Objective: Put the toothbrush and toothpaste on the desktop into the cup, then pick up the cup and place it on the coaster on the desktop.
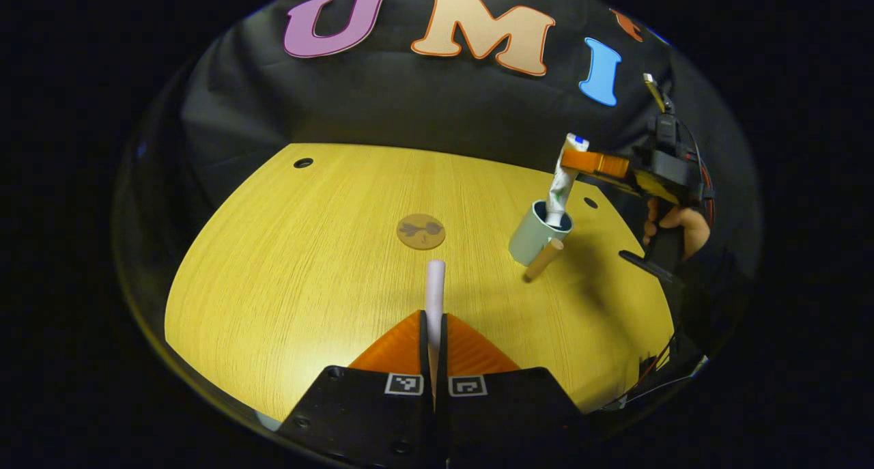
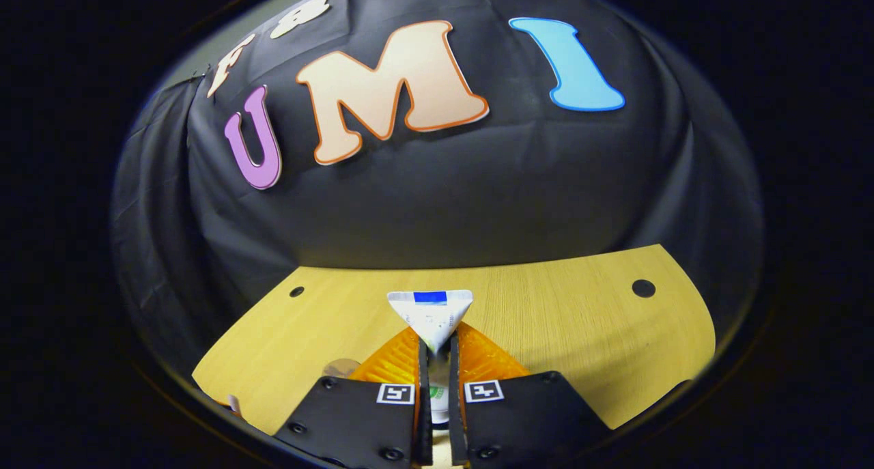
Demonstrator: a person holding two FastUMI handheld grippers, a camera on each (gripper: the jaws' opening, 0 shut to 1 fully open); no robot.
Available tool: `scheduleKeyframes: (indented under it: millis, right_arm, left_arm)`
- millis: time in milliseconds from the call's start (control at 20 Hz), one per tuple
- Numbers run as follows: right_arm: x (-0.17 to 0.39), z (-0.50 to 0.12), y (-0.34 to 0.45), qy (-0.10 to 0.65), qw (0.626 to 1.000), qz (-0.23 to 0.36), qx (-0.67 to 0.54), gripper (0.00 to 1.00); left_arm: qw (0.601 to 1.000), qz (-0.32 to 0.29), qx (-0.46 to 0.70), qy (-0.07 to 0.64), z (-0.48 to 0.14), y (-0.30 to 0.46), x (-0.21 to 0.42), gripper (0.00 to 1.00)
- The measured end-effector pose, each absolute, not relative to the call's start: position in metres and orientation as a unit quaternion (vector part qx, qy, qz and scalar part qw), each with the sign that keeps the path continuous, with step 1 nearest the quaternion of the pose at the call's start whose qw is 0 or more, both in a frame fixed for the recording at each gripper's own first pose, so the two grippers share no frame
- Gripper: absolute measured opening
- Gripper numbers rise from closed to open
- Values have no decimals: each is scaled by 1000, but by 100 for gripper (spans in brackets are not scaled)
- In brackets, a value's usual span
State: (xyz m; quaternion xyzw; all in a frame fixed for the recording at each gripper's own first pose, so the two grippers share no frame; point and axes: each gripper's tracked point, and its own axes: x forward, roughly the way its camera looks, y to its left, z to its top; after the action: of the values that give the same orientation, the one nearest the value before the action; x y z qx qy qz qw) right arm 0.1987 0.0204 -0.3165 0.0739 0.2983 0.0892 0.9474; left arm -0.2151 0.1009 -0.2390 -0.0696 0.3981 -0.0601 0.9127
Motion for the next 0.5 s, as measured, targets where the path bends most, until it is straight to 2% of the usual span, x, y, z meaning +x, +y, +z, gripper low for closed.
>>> scheduleKeyframes:
  millis: [200,400,450,500]
  right_arm:
    - [193,-347,23,331,938,97,48,12]
    - [180,-360,26,350,930,108,35,19]
    - [174,-363,25,358,926,111,32,18]
    - [165,-364,22,366,923,114,30,23]
  left_arm:
    - [921,-65,-65,378,-190,86,-202,0]
    - [930,-82,-71,352,-177,48,-155,0]
    - [931,-87,-72,346,-174,41,-144,0]
    - [933,-94,-72,340,-171,36,-131,0]
